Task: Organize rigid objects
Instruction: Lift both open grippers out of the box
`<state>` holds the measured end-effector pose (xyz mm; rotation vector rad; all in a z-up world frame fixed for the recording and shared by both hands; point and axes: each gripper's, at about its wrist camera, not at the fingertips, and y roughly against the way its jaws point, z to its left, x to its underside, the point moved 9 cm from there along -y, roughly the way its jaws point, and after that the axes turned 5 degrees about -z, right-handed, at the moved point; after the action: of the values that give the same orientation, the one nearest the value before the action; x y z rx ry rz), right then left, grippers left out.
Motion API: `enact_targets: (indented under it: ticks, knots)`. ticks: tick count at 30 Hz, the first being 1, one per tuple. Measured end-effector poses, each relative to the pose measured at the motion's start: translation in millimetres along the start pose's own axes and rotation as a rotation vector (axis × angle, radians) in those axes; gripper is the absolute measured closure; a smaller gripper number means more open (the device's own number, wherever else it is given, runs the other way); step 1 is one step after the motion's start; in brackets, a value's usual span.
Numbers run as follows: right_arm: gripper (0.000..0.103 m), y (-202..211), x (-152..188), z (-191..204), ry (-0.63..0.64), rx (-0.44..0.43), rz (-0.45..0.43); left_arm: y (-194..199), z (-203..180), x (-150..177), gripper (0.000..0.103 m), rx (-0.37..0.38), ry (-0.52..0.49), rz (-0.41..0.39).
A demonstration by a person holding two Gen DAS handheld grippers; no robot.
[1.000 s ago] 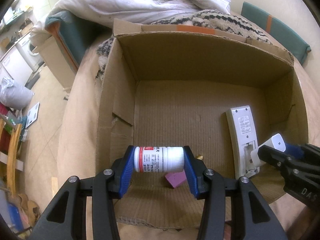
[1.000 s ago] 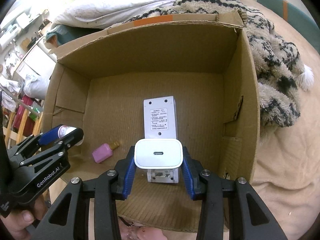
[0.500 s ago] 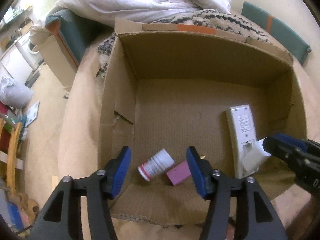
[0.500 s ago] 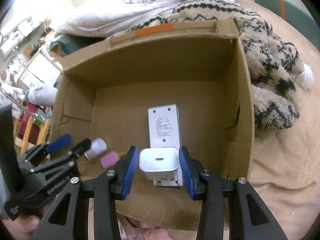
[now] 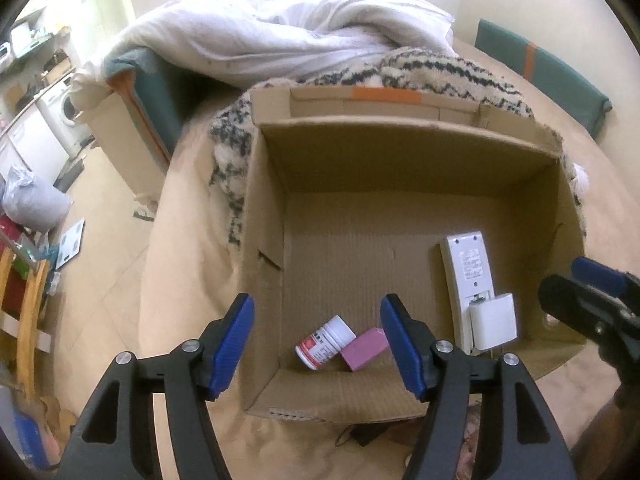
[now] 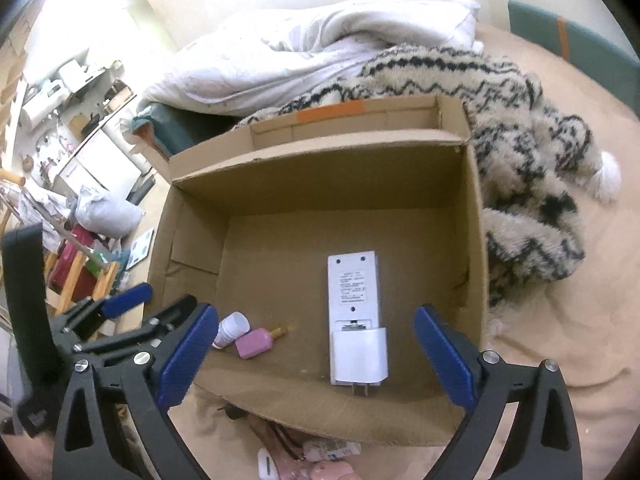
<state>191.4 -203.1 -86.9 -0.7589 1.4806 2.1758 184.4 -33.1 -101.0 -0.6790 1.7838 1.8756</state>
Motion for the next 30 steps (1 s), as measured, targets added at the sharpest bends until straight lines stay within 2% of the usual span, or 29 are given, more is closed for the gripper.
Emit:
enact_targets:
  ticks: [3,6,9,16,25,30]
  knots:
    - [0.0,11.7,-1.9,-3.2,-0.009,0.002,-0.019,8.9,6.8,-2.8,0.04,-0.011,0.024,-0.005]
    - [0.0,23.5,-3.9,-5.6,-0.022,-0.004,-0.034,20.5,10.4,-2.0,0.04,0.015,0.058,-0.002]
    - [0.0,32.5,-2.6,-8.5,-0.041,-0.016,-0.038,32.3,15.5,0.7,0.04,-0.004,0.058,-0.01]
    - [0.0,50.0,12.0,-9.8,-0.067,-0.041,-0.024,55.5,29.8,19.7,0.04,-0.018,0.074,0.006]
    - [0.0,59.1,42.6,-7.3,-0.064,-0.037,0.038,73.1,41.4,45.5,0.04,-0.066,0.101,0.012]
    - [0.0,54.0,57.6,-10.3,-0.07,-0.016,0.082,67.9,42.8,57.5,0.04,-0.06,0.13,0.021]
